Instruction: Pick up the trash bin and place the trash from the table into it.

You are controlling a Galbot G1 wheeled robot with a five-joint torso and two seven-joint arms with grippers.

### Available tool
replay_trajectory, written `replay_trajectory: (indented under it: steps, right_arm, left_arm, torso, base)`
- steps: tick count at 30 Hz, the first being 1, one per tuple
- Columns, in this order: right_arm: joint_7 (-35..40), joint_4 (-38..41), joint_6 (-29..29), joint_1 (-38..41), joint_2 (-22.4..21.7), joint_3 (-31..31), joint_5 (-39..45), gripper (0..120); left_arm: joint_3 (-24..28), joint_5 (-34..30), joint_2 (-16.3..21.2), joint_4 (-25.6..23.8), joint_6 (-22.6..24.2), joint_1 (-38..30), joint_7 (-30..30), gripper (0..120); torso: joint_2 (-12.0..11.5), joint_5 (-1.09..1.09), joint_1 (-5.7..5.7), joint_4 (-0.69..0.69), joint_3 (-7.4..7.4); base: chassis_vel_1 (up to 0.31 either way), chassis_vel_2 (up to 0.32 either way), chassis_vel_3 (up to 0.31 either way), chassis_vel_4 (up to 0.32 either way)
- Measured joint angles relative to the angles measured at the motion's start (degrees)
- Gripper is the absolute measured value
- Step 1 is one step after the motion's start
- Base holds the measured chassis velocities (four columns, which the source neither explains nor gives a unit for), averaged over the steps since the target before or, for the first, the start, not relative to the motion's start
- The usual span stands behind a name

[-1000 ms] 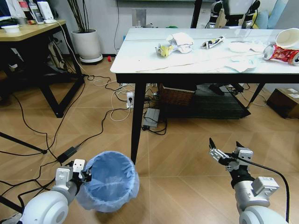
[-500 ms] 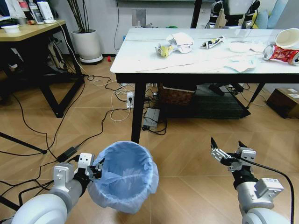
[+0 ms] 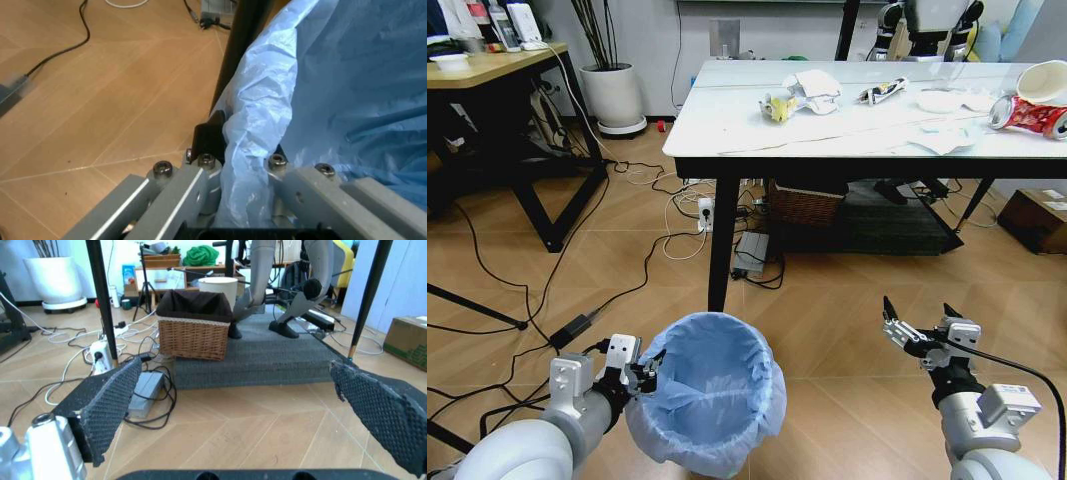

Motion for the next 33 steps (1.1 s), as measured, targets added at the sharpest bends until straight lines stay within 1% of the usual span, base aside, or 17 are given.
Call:
replay_trajectory:
  steps: [12,16,22,30,33]
  right_arm:
    - [-0.23,-0.13,0.08,-0.12,0.0,-0.06,-0.6,100]
    - [-0.27,-0.26,0.17,-0.07,0.0,-0.08,-0.66,100]
    - [-0.3,-0.26,0.29,-0.09,0.0,-0.15,-0.66,100]
    - [-0.31,-0.19,0.34,-0.09,0.0,-0.16,-0.64,100]
    - [-0.31,-0.11,0.37,-0.09,0.0,-0.23,-0.63,100]
  left_arm:
    - [-0.24,-0.08,0.29,0.15,-0.03,-0.61,0.17,3]
    - [-0.94,-0.31,0.46,0.18,-0.03,-0.67,0.28,3]
    - [-1.46,-0.42,0.83,0.22,-0.03,-0.77,0.42,3]
    - [-1.65,0.5,0.45,0.26,-0.04,-0.52,1.4,3]
    - [-1.73,0.54,0.43,0.26,-0.04,-0.46,1.52,3]
  torso:
    - [0.02,0.0,0.0,0.0,0.02]
    - [0.56,0.01,0.05,0.0,0.51]
    - [2.1,0.0,0.32,-0.01,1.76]
    - [2.73,0.01,0.52,0.0,2.19]
    - [3.57,0.0,0.64,0.0,2.9]
  base:
    - [0.0,0.0,0.0,0.0]
    - [0.0,0.0,0.0,0.0]
    - [0.0,0.0,0.0,0.0]
    - [0.0,0.0,0.0,0.0]
    - [0.0,0.0,0.0,0.0]
